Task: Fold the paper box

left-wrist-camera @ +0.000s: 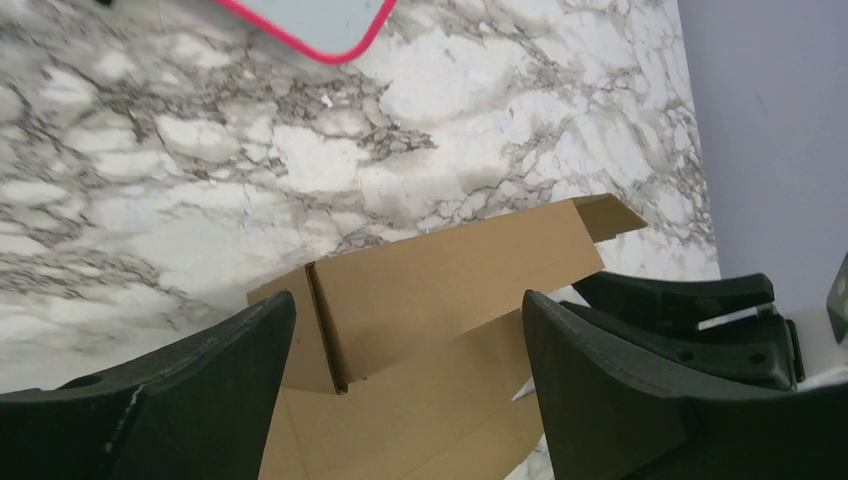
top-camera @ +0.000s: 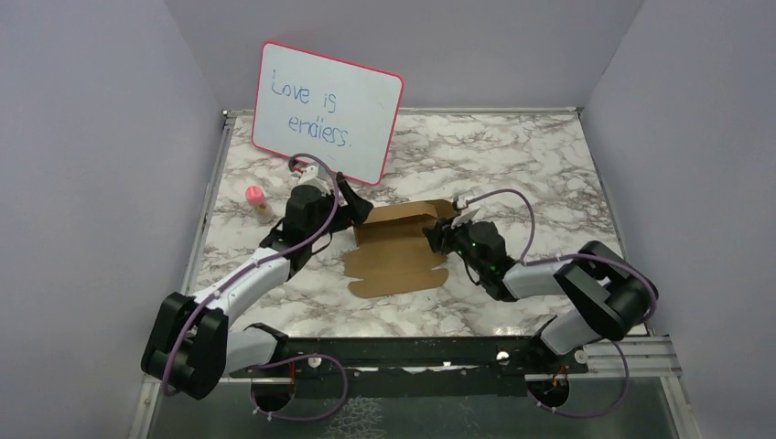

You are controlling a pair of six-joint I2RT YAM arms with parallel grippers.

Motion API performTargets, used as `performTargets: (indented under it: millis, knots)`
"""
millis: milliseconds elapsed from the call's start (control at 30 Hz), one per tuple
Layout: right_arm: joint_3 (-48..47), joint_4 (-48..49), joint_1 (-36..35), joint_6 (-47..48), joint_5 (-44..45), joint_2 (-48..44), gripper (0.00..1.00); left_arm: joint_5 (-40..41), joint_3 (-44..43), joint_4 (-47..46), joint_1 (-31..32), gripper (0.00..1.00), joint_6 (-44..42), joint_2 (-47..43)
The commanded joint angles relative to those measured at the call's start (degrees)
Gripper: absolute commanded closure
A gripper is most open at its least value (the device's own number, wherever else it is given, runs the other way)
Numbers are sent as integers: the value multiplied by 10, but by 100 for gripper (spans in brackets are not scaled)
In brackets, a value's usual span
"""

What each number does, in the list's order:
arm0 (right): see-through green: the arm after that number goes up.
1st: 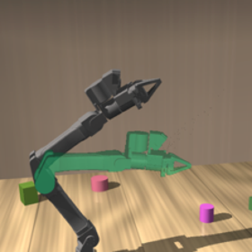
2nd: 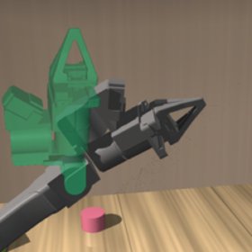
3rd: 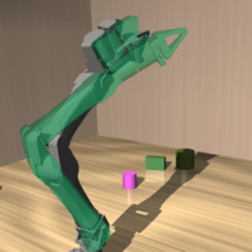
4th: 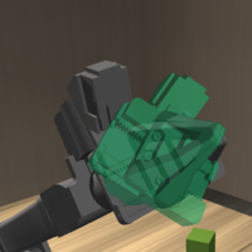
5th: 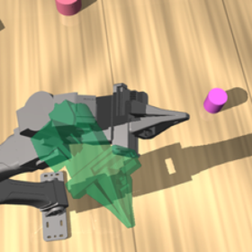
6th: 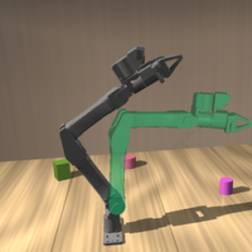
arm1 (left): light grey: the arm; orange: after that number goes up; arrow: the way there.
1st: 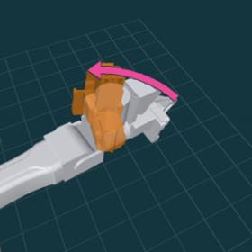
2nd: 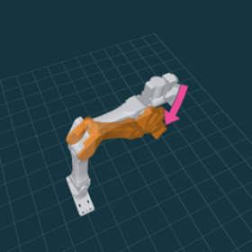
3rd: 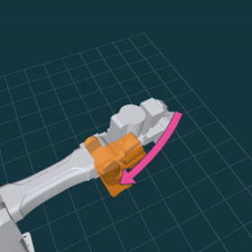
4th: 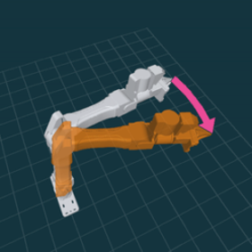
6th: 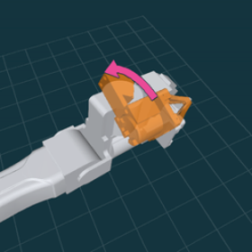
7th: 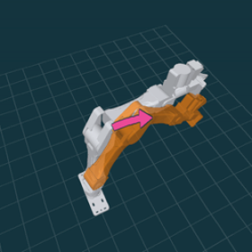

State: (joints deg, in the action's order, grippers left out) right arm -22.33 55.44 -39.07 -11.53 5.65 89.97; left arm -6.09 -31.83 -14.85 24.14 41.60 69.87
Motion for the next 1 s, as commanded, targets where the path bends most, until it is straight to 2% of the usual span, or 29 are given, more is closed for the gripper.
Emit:
performTargets:
  millis: [0,133,267,400,567,733,967]
  knots:
    - [32,-94,-4,-18,39,-80,49,70,-63,127,2,13,-81,-43]
    - [33,-189,-4,-9,68,-153,44,78,-108,194,2,10,-120,-55]
    - [29,-243,8,10,100,-212,40,61,-170,256,4,10,-179,-38]
    - [12,-272,56,2,60,-236,36,49,-241,328,23,10,-249,1]
    - [-32,-296,114,32,1,-213,30,87,-293,369,80,10,-308,39]
    - [-63,-273,147,64,-78,-157,30,125,-311,370,128,10,-302,64]
    - [-103,-254,158,69,-135,-84,38,210,-311,357,214,10,-251,82]
